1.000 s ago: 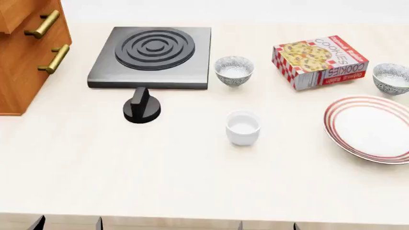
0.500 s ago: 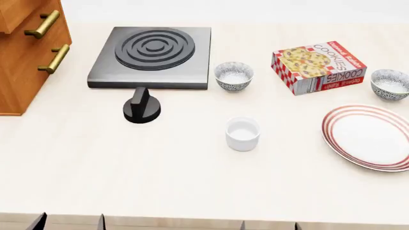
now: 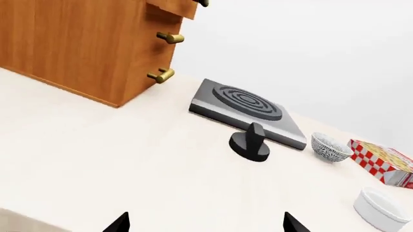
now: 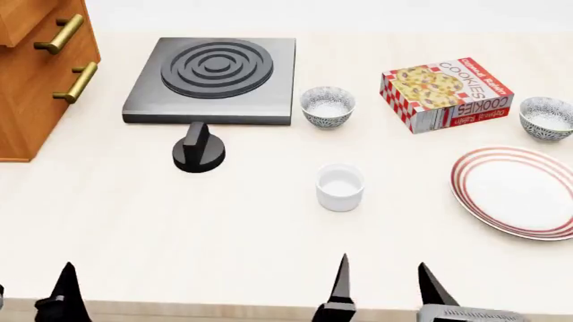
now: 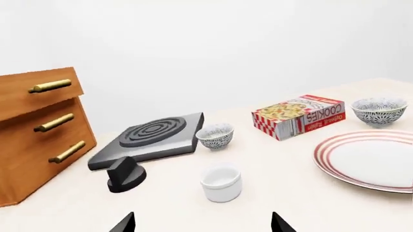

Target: Pick the akita bowl next to the plate and place it on the plate.

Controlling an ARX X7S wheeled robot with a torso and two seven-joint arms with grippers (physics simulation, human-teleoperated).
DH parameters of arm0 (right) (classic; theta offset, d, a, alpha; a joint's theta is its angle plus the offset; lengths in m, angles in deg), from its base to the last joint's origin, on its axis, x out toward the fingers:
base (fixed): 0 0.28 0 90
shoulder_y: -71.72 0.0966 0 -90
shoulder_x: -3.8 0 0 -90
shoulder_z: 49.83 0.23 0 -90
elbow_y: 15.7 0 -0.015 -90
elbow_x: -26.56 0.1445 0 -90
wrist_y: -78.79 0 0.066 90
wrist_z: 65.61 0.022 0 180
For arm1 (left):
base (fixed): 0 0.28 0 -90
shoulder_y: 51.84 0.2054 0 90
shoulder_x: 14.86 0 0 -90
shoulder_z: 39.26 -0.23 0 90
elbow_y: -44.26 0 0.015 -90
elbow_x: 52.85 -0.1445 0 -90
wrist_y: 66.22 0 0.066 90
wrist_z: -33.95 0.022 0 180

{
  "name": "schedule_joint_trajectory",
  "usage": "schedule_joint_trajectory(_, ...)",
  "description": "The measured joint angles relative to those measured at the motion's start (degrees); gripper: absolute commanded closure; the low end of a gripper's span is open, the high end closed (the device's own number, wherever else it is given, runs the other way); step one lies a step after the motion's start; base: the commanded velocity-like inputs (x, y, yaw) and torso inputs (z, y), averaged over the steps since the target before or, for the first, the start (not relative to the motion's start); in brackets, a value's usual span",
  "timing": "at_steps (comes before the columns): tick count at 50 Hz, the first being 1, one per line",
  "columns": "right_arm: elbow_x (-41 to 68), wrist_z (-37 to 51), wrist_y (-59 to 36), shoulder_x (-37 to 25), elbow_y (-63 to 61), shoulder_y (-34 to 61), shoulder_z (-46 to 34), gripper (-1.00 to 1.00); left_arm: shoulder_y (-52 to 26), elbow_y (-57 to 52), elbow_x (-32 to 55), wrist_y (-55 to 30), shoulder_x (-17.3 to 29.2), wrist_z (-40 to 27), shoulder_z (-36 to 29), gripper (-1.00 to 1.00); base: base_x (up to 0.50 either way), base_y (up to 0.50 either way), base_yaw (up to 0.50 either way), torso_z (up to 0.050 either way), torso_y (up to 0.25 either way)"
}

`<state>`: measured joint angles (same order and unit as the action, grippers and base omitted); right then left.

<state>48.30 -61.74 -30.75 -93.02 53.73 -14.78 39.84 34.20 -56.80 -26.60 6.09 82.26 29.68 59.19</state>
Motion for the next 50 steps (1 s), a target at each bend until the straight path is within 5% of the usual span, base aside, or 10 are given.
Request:
schedule_joint_trajectory(20, 13.20, 5.24, -13.92, -2.73, -12.30, 11.92, 5.36, -1.00, -2.23, 6.53, 3.50, 4.61, 0.62, 1.94, 3.98, -1.00, 0.00, -0.01, 0.00, 0.000, 0.000)
schedule_joint_trajectory(50, 16.43, 6.75, -15.30, -3.98, -12.51, 14.46, 6.10, -1.00, -2.62, 8.63, 4.51, 7.45, 0.95, 1.42, 3.70, -1.00, 0.00, -0.46, 0.00, 0.000, 0.000)
